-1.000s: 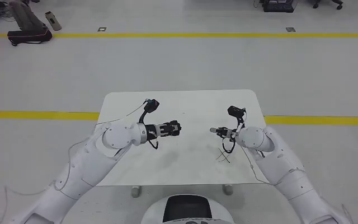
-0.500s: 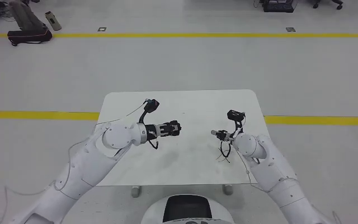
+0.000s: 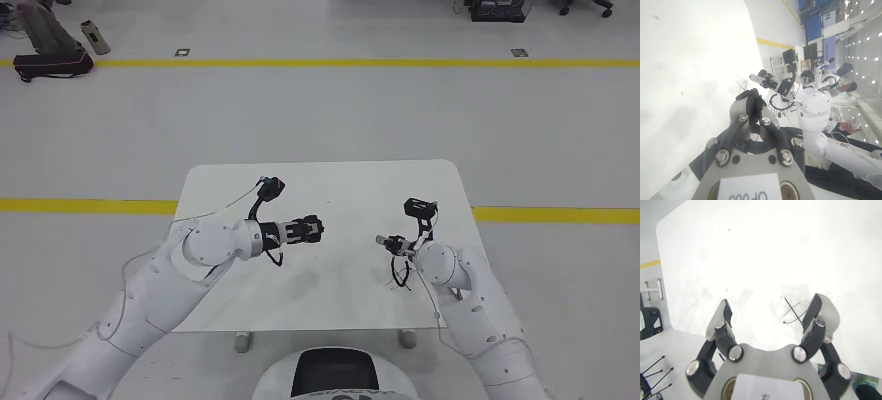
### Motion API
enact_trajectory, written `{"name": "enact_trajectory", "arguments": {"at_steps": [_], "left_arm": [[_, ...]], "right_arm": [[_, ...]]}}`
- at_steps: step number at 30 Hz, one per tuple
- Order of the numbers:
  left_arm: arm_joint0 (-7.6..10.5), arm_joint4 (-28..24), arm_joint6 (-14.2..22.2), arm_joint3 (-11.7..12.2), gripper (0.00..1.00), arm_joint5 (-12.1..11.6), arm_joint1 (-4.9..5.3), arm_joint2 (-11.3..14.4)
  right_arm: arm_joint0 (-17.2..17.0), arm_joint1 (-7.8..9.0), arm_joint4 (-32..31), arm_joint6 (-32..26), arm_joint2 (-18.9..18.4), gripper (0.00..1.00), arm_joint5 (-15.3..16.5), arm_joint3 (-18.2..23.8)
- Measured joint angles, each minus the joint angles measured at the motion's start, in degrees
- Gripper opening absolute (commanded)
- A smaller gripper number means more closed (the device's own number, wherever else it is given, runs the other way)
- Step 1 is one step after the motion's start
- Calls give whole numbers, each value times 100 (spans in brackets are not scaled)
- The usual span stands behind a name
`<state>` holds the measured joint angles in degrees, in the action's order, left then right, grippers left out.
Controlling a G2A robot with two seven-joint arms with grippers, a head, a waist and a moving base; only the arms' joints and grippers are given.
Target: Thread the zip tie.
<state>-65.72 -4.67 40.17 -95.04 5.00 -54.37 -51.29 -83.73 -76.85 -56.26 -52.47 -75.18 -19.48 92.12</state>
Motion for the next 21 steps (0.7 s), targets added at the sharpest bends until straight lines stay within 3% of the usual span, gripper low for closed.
{"name": "enact_trajectory", "arguments": {"at_steps": [7,10,15,21], "left_arm": [[0,0,0,0,0,0,0,0],[0,0,0,0,0,0,0,0],[0,0,0,0,0,0,0,0],[0,0,0,0,0,0,0,0]], "right_arm": [[-99,-26,9,234,79,100,2,-54],[-181,-116,-105,438,40,100,-1,-94],[-286,-393,-401,411,-118,100,0,-76],[-437,-835,-1316,11,-319,100,0,129]]}}
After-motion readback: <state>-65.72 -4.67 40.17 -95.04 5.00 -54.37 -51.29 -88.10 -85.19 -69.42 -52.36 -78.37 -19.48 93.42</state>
